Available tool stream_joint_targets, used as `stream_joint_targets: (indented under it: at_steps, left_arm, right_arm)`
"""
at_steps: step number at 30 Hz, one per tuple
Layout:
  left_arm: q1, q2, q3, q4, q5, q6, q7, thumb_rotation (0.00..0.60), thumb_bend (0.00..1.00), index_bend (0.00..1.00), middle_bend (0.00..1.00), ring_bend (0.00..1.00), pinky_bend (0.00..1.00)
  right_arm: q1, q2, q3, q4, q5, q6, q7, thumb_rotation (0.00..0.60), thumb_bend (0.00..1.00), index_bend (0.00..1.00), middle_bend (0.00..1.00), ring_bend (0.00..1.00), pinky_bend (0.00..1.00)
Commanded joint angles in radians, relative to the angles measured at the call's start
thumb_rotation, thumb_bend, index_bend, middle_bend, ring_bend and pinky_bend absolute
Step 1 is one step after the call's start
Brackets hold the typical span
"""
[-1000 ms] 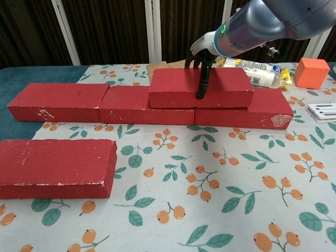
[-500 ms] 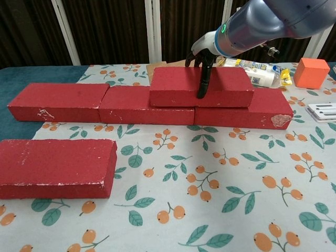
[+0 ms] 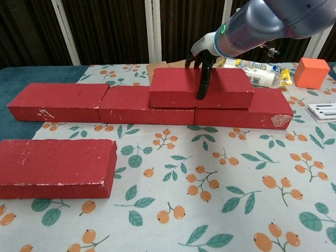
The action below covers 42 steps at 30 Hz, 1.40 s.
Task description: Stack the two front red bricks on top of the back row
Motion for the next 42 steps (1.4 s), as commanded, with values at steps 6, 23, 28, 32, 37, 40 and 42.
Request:
stream_joint_targets:
  at_steps: [6, 23, 28, 32, 37, 40, 42]
  left_arm:
    - [0.0, -0.001, 0.0, 0.0, 0.0, 0.002, 0.002, 0.6, 0.16, 0.24, 0.06, 0.0, 0.06]
    - [-0.001, -0.002, 0.001, 0.001, -0.001, 0.0, 0.005, 0.6, 0.16, 0.24, 0.05, 0.0, 0.06]
    - [0.0, -0.001, 0.0, 0.003, -0.002, 0.0, 0.001, 0.6, 0.16, 0.23, 0.05, 0.0, 0.06]
    - [-0.002, -0.001, 0.0, 0.006, 0.001, 0.0, -0.002, 0.6, 0.16, 0.23, 0.05, 0.0, 0.06]
    - [-0.004, -0.003, 0.001, 0.014, 0.013, 0.003, -0.015, 0.6, 0.16, 0.22, 0.05, 0.0, 0.06]
    - [-0.005, -0.004, 0.002, 0.02, 0.023, 0.005, -0.022, 0.6, 0.16, 0.2, 0.05, 0.0, 0.06]
    - [-0.005, -0.005, 0.004, 0.022, 0.029, 0.007, -0.027, 0.6, 0.16, 0.2, 0.04, 0.0, 0.06]
  right_arm:
    - [-0.004, -0.004, -0.003, 0.007, 0.014, -0.013, -0.008, 0.6, 0.2, 0.0, 0.1, 0.04, 0.0]
    - [0.002, 0.012, 0.01, -0.008, 0.04, -0.005, -0.013, 0.6, 0.2, 0.0, 0.04, 0.02, 0.0]
    - [0.004, 0.047, 0.012, -0.05, 0.05, 0.01, -0.02, 0.6, 0.2, 0.0, 0.03, 0.01, 0.0]
    - [-0.001, 0.091, 0.016, -0.094, 0.056, 0.017, -0.016, 0.6, 0.2, 0.0, 0.03, 0.0, 0.0]
    - [-0.076, 0.217, 0.043, -0.269, -0.074, 0.061, 0.077, 0.6, 0.2, 0.0, 0.03, 0.0, 0.0]
    - [-0.171, 0.285, 0.052, -0.39, -0.247, 0.154, 0.176, 0.6, 0.2, 0.0, 0.03, 0.0, 0.0]
    - [-0.257, 0.327, 0.053, -0.472, -0.395, 0.224, 0.263, 0.6, 0.2, 0.0, 0.03, 0.0, 0.0]
